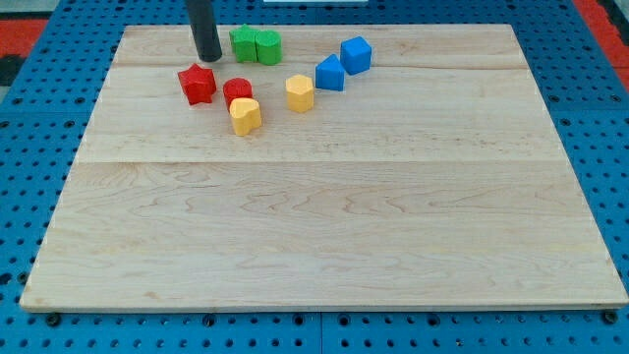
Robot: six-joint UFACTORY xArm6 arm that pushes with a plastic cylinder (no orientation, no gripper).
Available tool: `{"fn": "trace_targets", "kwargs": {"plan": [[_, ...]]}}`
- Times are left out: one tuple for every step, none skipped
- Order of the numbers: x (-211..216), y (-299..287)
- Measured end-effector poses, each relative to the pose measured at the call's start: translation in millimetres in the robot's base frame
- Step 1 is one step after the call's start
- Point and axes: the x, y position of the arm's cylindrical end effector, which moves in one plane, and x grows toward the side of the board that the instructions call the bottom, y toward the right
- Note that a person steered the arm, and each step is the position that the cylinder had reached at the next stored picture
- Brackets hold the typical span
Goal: Move the triangle diagonal to the top right side
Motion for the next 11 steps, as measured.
{"fn": "trace_targets", "kwargs": {"plan": [[-18,6],[1,10],[29,21],[55,39],[55,120],[55,139],[55,181],[95,216],[100,203],[90,242],[84,256]]}}
